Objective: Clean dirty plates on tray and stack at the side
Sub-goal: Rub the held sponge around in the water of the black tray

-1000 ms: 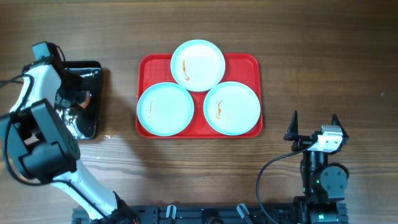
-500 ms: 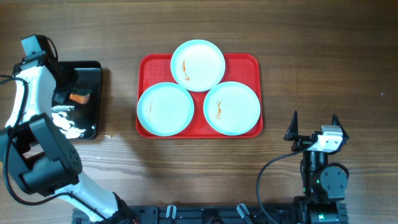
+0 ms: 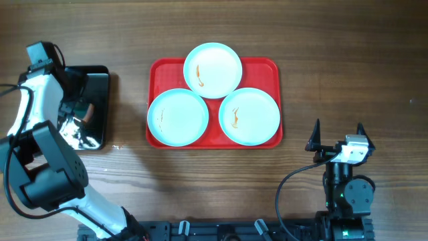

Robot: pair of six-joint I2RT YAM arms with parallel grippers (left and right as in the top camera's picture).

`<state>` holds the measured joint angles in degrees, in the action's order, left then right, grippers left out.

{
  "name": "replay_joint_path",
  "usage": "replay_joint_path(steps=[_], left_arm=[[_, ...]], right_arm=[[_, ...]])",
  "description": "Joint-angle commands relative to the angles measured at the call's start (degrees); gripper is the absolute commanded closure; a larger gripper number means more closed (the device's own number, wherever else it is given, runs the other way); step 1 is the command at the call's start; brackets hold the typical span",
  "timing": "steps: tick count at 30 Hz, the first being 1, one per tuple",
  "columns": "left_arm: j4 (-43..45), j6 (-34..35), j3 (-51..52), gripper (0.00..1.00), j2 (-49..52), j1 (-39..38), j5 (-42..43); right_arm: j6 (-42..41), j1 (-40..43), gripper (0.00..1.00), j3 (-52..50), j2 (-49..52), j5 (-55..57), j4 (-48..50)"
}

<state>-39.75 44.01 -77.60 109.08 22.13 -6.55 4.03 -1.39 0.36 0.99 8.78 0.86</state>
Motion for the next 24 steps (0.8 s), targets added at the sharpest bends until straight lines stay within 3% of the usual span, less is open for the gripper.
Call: replay_joint_path(steps=[1, 24], left_arm=[[0.9, 0.0, 2.6, 0.14, -0.3, -0.1, -0.1], [7.3, -0.6, 6.4, 0.18, 2.3, 0.0, -1.2]], right_arm=[[0.5, 0.3, 0.00, -0.1, -0.6, -0.9, 0.2], [0.5, 0.3, 0.00, -0.1, -0.6, -0.9, 0.2]])
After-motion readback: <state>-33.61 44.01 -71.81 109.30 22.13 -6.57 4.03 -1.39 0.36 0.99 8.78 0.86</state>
